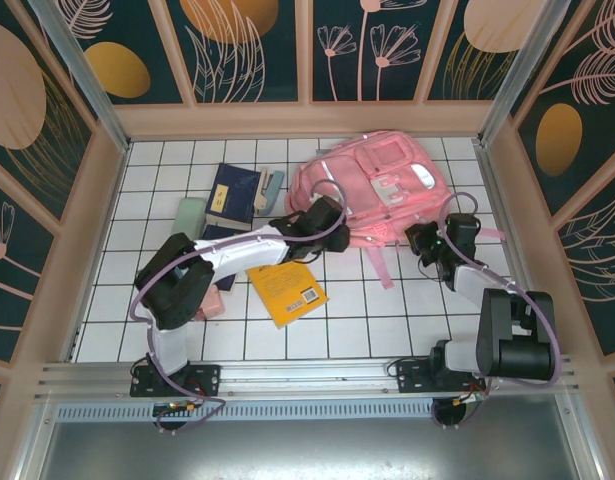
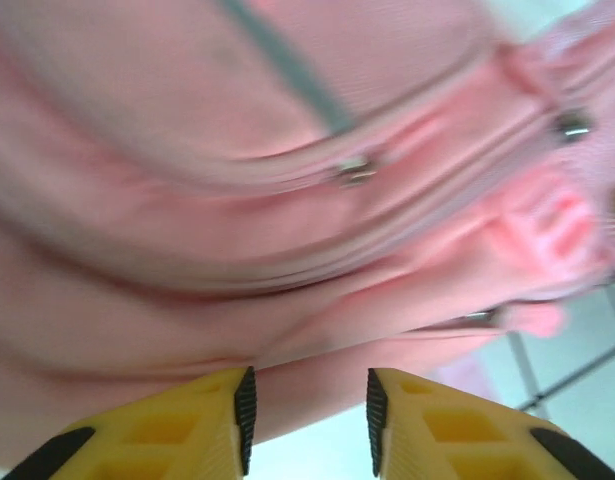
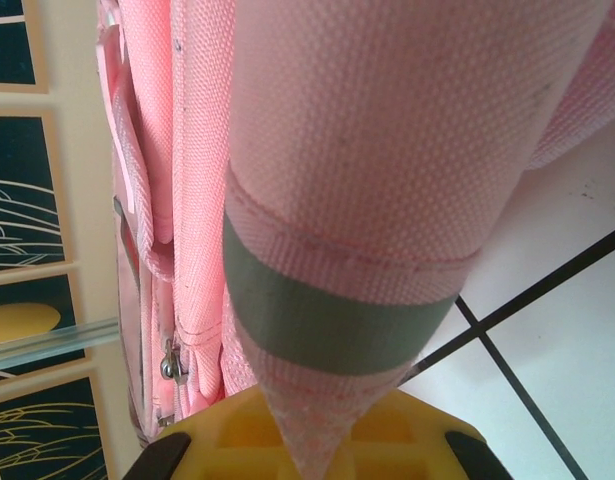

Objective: Pack the student bag

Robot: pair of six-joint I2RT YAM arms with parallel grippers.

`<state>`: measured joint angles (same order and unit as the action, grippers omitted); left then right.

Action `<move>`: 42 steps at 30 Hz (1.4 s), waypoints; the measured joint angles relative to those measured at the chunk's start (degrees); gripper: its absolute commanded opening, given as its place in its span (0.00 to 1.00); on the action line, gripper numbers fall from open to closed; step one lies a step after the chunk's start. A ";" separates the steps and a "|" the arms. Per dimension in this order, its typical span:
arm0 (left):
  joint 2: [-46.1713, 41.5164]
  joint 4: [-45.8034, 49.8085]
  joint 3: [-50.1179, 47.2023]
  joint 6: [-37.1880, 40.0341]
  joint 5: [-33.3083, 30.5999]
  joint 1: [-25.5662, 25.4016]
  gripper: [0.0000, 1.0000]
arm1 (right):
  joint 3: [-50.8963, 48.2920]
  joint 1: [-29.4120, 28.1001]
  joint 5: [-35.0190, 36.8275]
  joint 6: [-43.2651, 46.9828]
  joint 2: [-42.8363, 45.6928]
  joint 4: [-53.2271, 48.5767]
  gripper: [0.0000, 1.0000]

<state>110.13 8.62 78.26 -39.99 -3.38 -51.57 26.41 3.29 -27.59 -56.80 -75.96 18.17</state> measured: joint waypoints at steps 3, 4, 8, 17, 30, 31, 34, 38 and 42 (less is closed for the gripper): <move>3.10 0.90 5.57 -1.40 3.26 -1.25 0.44 | 0.00 -0.79 0.68 0.11 0.17 -0.46 0.00; 4.31 1.88 7.54 -1.66 3.89 -1.73 0.44 | 0.00 -1.05 0.87 0.13 0.20 -0.55 0.00; 8.17 5.25 13.38 -2.29 5.53 -3.15 0.45 | 0.00 -2.23 1.79 0.11 0.22 -0.61 0.00; 15.65 15.69 22.36 -3.89 5.64 -4.70 0.49 | 0.00 -3.89 2.69 0.09 0.22 -0.59 0.00; 20.90 23.82 31.41 -7.04 2.12 -5.03 0.57 | 0.00 -4.52 2.73 0.09 0.17 -0.55 0.00; 21.42 24.35 32.00 -7.21 1.66 -5.09 0.55 | 0.00 -4.52 2.71 0.09 0.17 -0.55 0.00; 22.45 25.73 33.11 -7.67 0.26 -5.16 0.52 | 0.00 -4.59 2.69 0.09 0.17 -0.57 0.00; 22.60 26.88 33.40 -7.89 -2.23 -5.42 0.48 | 0.00 -4.92 2.67 0.11 0.17 -0.59 0.00; 22.56 27.63 33.09 -7.80 -4.68 -5.62 0.41 | 0.00 -5.03 2.67 0.15 0.22 -0.59 0.00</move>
<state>132.68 36.25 111.35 -47.79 -8.05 -57.19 26.41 -1.74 -24.93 -56.64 -75.75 17.58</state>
